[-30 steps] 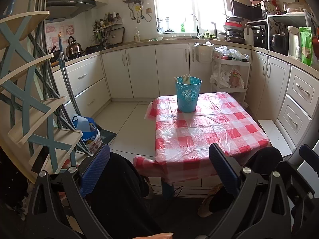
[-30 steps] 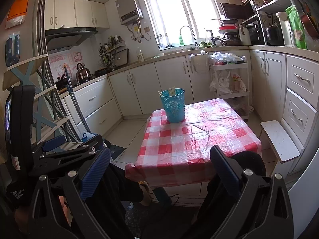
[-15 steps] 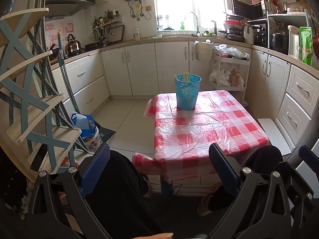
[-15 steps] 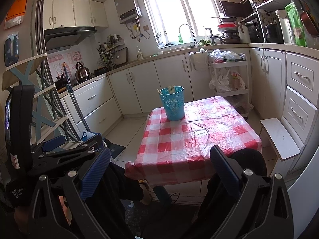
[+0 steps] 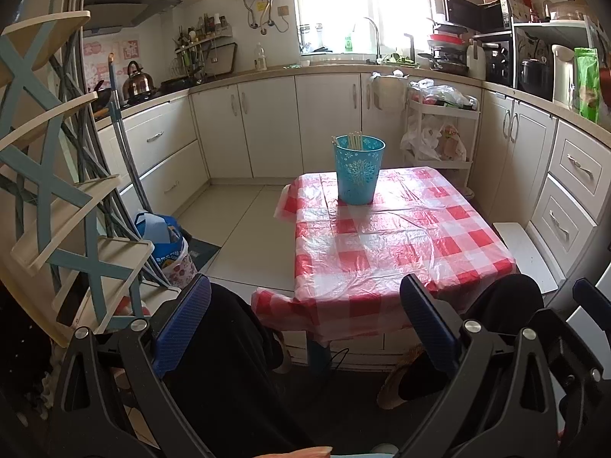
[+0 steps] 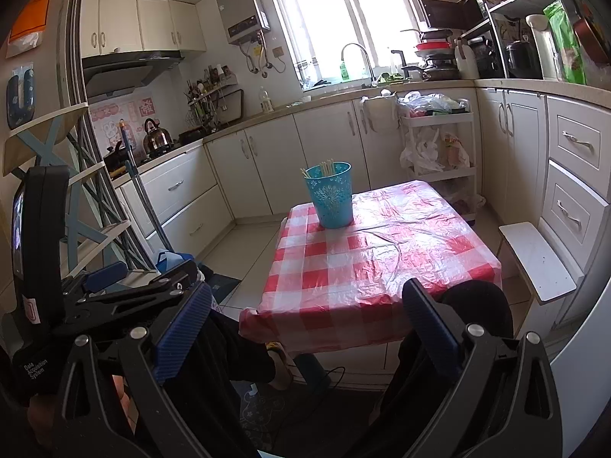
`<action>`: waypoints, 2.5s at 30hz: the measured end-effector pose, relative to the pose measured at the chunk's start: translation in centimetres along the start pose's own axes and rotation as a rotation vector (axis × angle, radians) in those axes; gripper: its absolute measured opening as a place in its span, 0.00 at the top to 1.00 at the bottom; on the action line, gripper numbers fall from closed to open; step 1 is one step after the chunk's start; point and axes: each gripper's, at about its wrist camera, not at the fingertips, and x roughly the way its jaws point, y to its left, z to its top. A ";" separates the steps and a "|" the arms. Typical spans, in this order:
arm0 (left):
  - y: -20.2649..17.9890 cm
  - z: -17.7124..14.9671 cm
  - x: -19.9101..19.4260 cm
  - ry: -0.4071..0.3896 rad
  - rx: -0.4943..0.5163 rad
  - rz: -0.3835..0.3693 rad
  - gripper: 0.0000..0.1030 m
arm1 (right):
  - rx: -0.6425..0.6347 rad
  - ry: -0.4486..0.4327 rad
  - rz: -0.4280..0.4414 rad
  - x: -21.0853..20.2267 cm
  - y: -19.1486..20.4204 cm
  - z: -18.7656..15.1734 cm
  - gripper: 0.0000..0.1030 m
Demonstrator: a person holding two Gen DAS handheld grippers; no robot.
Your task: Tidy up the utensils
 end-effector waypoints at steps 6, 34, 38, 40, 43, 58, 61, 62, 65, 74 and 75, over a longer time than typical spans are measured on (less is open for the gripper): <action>-0.1 -0.1 0.1 0.005 0.008 0.002 0.07 | 0.011 0.009 -0.001 0.3 0.1 -0.6 0.07; -0.2 -0.1 0.5 0.027 0.012 0.004 0.07 | 0.012 0.009 -0.001 0.4 0.1 -0.6 0.07; -0.3 -0.1 0.5 0.027 0.012 0.004 0.07 | 0.012 0.009 -0.001 0.4 0.0 -0.6 0.07; -0.3 -0.1 0.5 0.027 0.011 0.005 0.07 | 0.012 0.009 -0.001 0.4 0.0 -0.6 0.07; -0.3 -0.1 0.5 0.027 0.012 0.005 0.07 | 0.012 0.009 -0.001 0.4 0.0 -0.6 0.07; -0.3 -0.1 0.5 0.027 0.012 0.004 0.07 | 0.013 0.010 -0.001 0.4 0.1 -0.7 0.07; -0.3 -0.1 0.5 0.027 0.012 0.005 0.07 | 0.013 0.008 -0.002 0.3 0.1 -0.7 0.07; -0.3 -0.1 0.5 0.027 0.012 0.004 0.07 | 0.013 0.008 -0.002 0.4 0.1 -0.7 0.07; -0.3 -0.1 0.5 0.027 0.013 0.005 0.07 | 0.012 0.009 -0.001 0.3 0.0 -0.7 0.07; -0.3 -0.1 0.5 0.028 0.012 0.004 0.07 | 0.012 0.009 -0.001 0.4 0.1 -0.7 0.07; -0.3 -0.1 0.5 0.029 0.012 0.003 0.07 | 0.013 0.009 -0.002 0.3 0.1 -0.7 0.07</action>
